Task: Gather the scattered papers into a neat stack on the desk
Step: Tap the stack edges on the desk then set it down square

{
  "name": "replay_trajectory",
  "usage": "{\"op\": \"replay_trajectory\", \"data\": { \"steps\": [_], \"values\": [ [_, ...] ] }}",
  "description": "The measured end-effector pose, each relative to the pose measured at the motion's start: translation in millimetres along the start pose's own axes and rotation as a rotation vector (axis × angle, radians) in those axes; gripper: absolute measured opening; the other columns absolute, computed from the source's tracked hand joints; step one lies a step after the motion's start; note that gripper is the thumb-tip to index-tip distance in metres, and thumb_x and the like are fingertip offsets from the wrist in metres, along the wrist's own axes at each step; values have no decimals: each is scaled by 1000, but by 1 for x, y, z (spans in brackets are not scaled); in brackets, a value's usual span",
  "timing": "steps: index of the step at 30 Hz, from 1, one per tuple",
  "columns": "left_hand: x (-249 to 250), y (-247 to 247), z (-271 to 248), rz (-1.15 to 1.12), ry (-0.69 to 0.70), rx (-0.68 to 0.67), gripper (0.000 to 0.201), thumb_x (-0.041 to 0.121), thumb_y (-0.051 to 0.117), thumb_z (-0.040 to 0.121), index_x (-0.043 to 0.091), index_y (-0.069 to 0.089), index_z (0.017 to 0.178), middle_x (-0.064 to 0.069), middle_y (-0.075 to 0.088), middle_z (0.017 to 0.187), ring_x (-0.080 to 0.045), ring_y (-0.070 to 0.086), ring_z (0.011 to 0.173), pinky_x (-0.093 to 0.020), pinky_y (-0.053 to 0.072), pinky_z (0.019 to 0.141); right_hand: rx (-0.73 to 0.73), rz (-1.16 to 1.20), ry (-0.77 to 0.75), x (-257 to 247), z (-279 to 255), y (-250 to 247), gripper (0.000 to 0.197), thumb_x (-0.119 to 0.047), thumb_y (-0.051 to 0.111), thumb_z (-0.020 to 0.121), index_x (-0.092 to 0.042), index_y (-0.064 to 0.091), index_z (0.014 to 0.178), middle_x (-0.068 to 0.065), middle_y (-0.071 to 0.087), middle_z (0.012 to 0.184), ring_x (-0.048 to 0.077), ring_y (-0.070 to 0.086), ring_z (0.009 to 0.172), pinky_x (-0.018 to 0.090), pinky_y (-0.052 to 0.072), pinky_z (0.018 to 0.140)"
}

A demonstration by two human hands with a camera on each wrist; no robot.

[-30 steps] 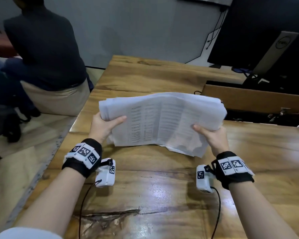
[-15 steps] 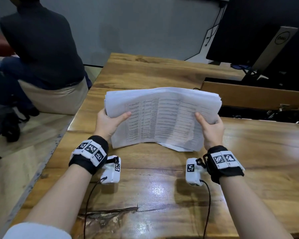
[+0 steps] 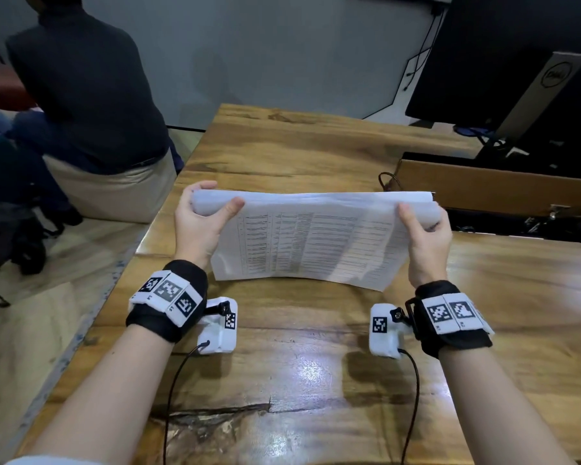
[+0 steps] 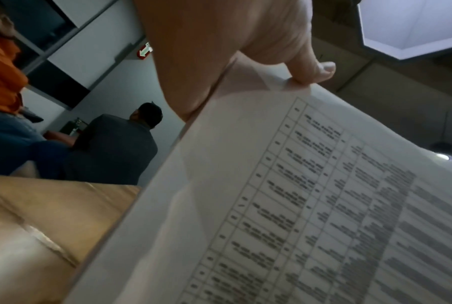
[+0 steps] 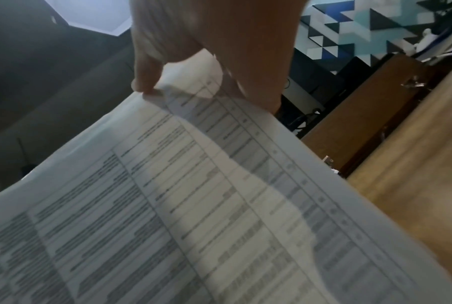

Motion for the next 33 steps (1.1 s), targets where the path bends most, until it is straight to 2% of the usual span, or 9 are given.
{"op": "replay_trajectory", "data": {
  "steps": [3, 6, 9, 13, 17, 24, 30, 32, 33],
  "values": [
    [6, 4, -1, -12, -10, 30, 26, 40, 78, 65, 38, 58, 80, -7, 64, 105, -27, 60, 99, -41, 48, 89, 43, 24, 21, -12, 3, 5, 23, -32, 65, 83, -20, 48, 73, -8, 51, 68, -3, 53, 51, 13, 41, 53],
    [7, 8, -1, -60, -38, 79, 18, 36, 73, 73, 31, 56, 70, 8, 60, 83, -15, 57, 84, -30, 45, 81, 128, 4, 65, -13, 10, 7, 41, -36, 68, 80, -21, 36, 58, -6, 39, 60, 9, 40, 56, 22, 33, 58],
    [4, 10, 1, -95, -58, 116, 20, 22, 67, 81, 25, 52, 68, 9, 54, 75, -8, 52, 73, -19, 43, 67, 180, -41, 127, -13, 14, 11, 35, -33, 70, 66, -20, 38, 60, -1, 39, 70, 16, 38, 69, 28, 31, 64],
    [6, 7, 6, -131, -63, 135, 19, 9, 56, 83, 21, 50, 69, 8, 52, 71, -2, 48, 61, -12, 40, 53, 236, -12, 117, -15, 19, 10, 33, -16, 61, 77, -18, 34, 58, -4, 31, 63, 9, 30, 59, 24, 25, 57],
    [5, 7, 7, -109, -61, 96, 19, 17, 61, 84, 23, 51, 68, 8, 52, 70, 0, 49, 60, -11, 41, 53, 250, 6, 111, -15, 20, 9, 41, -20, 65, 79, -18, 33, 54, -5, 33, 59, 6, 34, 54, 13, 30, 48],
    [4, 4, 9, -99, -79, 132, 12, 18, 56, 75, 29, 53, 70, -4, 62, 87, -20, 53, 88, -35, 42, 85, 307, 12, 143, -7, 22, 0, 15, -12, 52, 78, -21, 44, 69, -1, 48, 81, 11, 44, 72, 25, 34, 66],
    [6, 7, 10, -40, -36, 105, 20, 12, 52, 84, 27, 57, 73, 7, 62, 82, -13, 55, 86, -29, 41, 83, 245, -31, 101, -2, 26, -1, 23, -4, 45, 84, -25, 51, 78, -4, 50, 86, 12, 46, 81, 22, 37, 70],
    [9, 8, 9, 6, 10, 98, 4, 27, 58, 87, 24, 56, 86, 9, 60, 94, -4, 54, 94, -22, 36, 92, 232, 31, 102, 4, 25, -1, 12, -14, 54, 85, -25, 51, 79, -6, 51, 86, 10, 47, 81, 22, 38, 74],
    [7, 8, 9, 19, 10, 74, 22, 39, 61, 84, 22, 53, 95, 8, 57, 104, -2, 52, 102, -17, 33, 95, 221, 42, 95, 6, 25, -1, 10, -17, 58, 85, -23, 51, 82, -6, 51, 89, 9, 48, 81, 20, 39, 75]
  ]
}}
Point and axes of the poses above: each hand's wrist, its own z-axis towards the middle knuckle, its own y-axis out of the palm, x = y × z, the point moved 8 cm from there along z, towards the middle knuckle
